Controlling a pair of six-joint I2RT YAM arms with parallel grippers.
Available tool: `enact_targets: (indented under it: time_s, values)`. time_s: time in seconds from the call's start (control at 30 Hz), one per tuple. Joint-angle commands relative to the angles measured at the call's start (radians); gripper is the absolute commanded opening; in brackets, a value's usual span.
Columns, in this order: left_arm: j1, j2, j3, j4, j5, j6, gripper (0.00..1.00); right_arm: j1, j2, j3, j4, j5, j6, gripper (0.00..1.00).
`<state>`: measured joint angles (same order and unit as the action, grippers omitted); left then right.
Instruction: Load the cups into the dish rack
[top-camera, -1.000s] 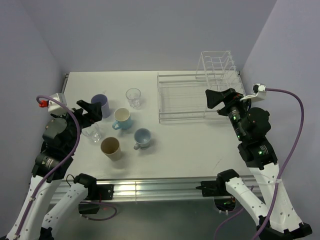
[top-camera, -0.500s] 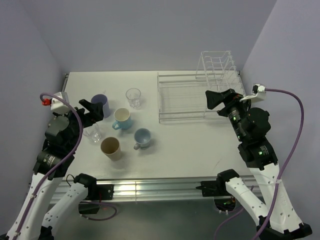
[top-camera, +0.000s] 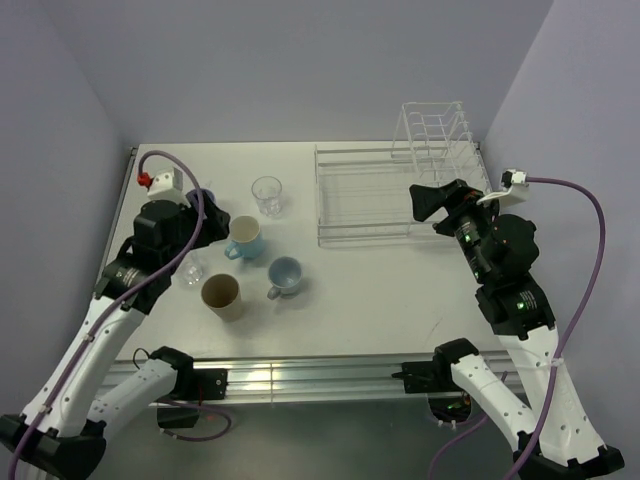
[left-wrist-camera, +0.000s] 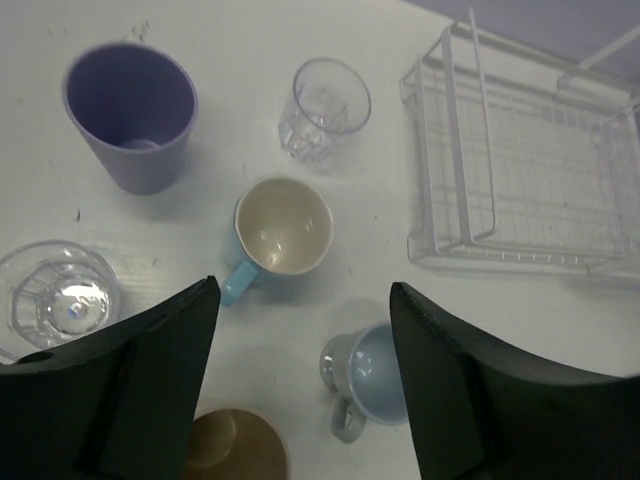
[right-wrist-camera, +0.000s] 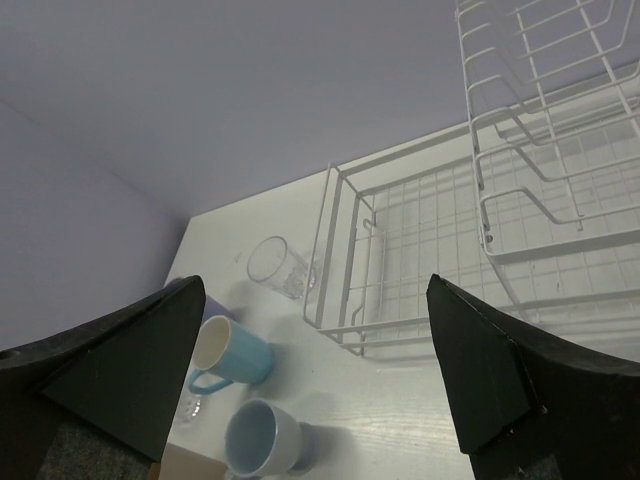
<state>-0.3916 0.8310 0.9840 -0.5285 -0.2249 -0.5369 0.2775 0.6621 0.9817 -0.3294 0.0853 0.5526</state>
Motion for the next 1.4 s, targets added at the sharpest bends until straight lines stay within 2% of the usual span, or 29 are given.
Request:
enact_targets:
  time_s: [0.0, 0.2, 0.33, 0.53, 0.87, 1.37]
  values:
    - [-0.021, 0.017, 0.048, -0.06, 0.055, -0.006, 0.73, -0.004, -0.012, -0.005, 0.013, -0.005, -0.005, 1.0]
    - [-0.124, 0.088, 0.038, -0.082, 0.023, -0.057, 0.6, -0.004, 0.005, -0.009, 0.033, -0.045, 0.009, 1.0]
    - [-0.249, 0.12, 0.01, -0.085, -0.048, -0.106, 0.59, -0.004, 0.004, -0.018, 0.038, -0.045, 0.01, 1.0]
    - [-0.368, 0.207, -0.028, -0.07, -0.129, -0.201, 0.59, -0.004, -0.004, -0.029, 0.041, -0.056, 0.015, 1.0]
    - [-0.4, 0.284, -0.117, -0.024, -0.191, -0.327, 0.58, -0.004, -0.012, -0.026, 0.02, -0.036, 0.001, 1.0]
    - [-0.418, 0.401, -0.182, 0.079, -0.183, -0.353, 0.53, -0.004, -0.01, -0.015, 0.018, -0.036, 0.001, 1.0]
